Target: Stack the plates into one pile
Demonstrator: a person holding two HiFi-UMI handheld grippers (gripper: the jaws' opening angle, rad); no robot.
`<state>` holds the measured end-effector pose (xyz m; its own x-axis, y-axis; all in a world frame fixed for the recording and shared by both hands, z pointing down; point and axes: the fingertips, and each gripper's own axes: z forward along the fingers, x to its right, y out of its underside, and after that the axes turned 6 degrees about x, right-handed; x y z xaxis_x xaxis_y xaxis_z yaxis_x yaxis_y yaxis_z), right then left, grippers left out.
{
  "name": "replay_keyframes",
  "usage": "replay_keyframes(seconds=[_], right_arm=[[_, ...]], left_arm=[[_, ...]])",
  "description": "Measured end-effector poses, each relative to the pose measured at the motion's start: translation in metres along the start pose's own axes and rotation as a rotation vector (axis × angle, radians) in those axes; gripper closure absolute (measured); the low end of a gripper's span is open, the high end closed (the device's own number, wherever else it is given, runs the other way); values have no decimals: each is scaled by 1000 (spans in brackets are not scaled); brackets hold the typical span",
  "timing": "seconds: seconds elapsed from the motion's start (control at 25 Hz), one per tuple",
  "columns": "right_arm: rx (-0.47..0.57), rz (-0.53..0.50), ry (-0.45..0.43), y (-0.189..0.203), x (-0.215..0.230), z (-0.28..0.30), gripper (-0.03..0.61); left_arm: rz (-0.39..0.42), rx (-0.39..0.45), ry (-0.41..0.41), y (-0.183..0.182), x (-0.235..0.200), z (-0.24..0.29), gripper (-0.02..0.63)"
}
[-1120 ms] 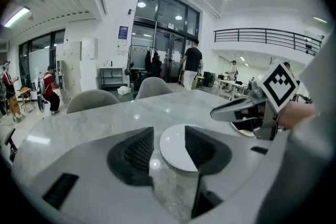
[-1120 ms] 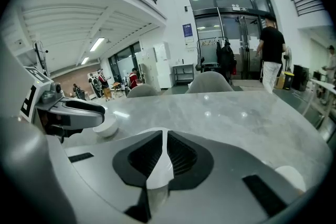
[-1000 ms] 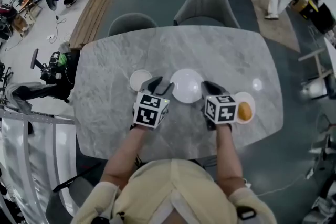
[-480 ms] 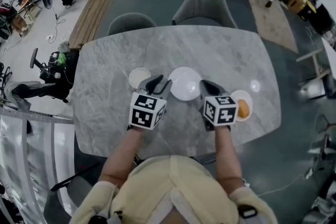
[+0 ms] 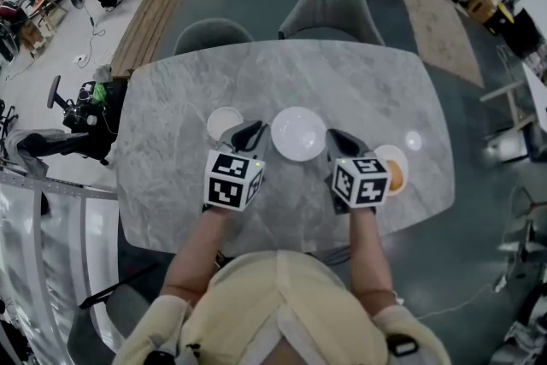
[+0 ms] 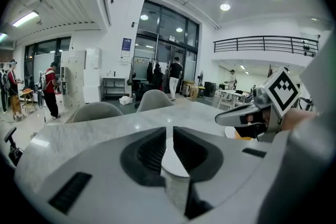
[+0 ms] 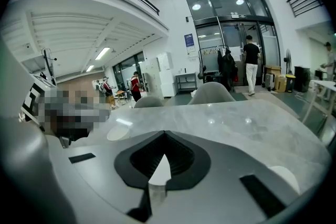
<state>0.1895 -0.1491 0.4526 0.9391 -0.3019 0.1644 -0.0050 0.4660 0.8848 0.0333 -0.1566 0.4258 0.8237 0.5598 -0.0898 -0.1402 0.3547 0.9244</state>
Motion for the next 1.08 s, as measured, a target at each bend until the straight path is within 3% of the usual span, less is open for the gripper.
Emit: replay_keyframes(seconds=[1.08], right_arm=[[31,0,8,-5,2,-5,575]], left_arm=[[-15,-9,-15,5,-5,0,572]])
